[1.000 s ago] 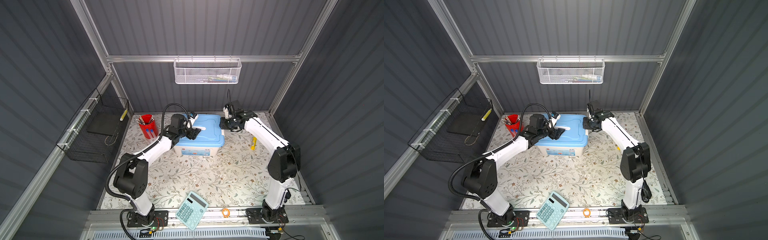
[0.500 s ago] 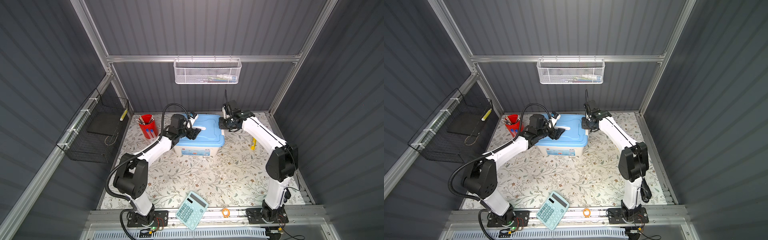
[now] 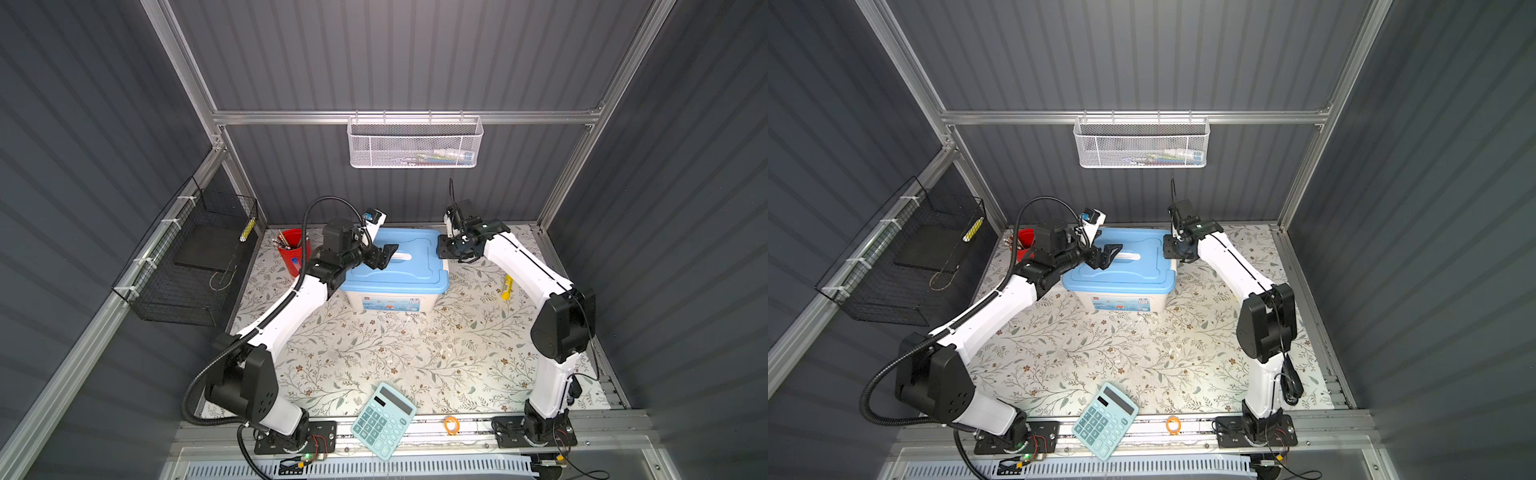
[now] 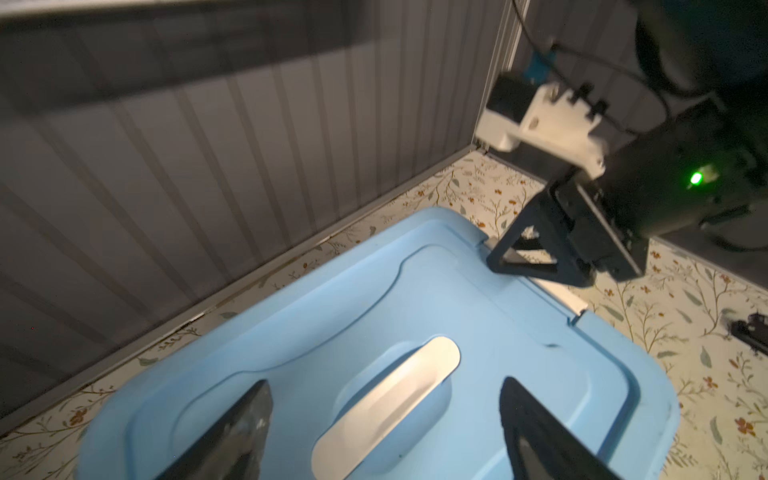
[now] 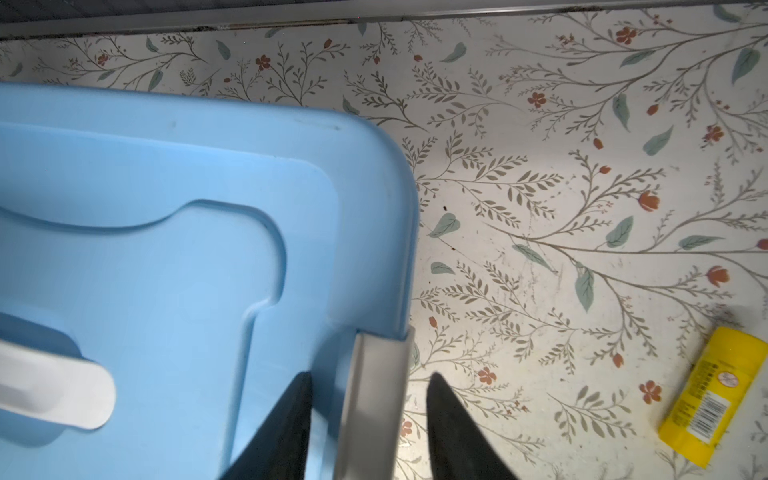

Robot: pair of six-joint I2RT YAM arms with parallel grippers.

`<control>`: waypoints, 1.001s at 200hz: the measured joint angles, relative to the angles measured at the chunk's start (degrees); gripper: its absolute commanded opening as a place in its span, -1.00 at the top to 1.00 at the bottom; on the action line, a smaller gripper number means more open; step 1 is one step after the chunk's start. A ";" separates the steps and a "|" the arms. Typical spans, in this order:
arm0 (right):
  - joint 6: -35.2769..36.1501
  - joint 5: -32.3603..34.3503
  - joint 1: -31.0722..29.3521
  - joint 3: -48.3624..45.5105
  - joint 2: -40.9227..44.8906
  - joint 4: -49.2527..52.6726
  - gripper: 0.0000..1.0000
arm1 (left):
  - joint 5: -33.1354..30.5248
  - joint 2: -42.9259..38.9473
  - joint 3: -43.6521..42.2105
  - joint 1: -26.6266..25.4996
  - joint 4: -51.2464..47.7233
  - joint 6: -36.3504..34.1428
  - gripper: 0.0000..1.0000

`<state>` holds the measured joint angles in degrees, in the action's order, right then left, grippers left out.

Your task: Organize the chemistry lab equipment

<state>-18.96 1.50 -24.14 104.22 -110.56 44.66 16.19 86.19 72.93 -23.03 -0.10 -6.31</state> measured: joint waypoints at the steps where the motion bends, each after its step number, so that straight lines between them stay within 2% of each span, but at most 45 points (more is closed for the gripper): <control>1: 0.13 0.00 0.00 0.02 0.00 0.07 -0.09 | 0.04 -0.09 0.02 0.11 -0.02 0.07 -0.72; 17: 1.22 0.02 -0.02 0.04 0.50 1.53 -0.13 | 1.86 -2.14 0.13 3.58 -0.31 2.27 -0.73; 61: 4.31 -0.24 -1.55 -0.57 3.76 5.31 -0.08 | 5.31 -3.89 0.15 17.27 -3.32 9.75 -0.73; 82: 5.33 -0.98 -3.69 -0.57 5.29 5.22 -0.07 | 7.52 -3.08 0.33 21.16 -4.94 13.51 -0.73; 111: 6.84 -2.73 -8.59 -0.31 5.75 4.74 -0.08 | 10.47 0.04 2.29 21.88 -7.15 16.70 -0.71; 144: 8.41 -4.09 -13.57 -0.24 5.11 4.39 -0.10 | 10.93 2.32 3.91 21.84 -11.58 17.53 -0.70; 200: 8.70 0.35 -13.66 5.42 -1.42 5.66 -0.10 | 10.86 7.85 10.99 21.84 -17.31 18.88 -0.67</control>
<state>-10.26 1.85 -37.80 109.65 -111.98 50.33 27.05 94.04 83.92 -1.19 -17.41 12.58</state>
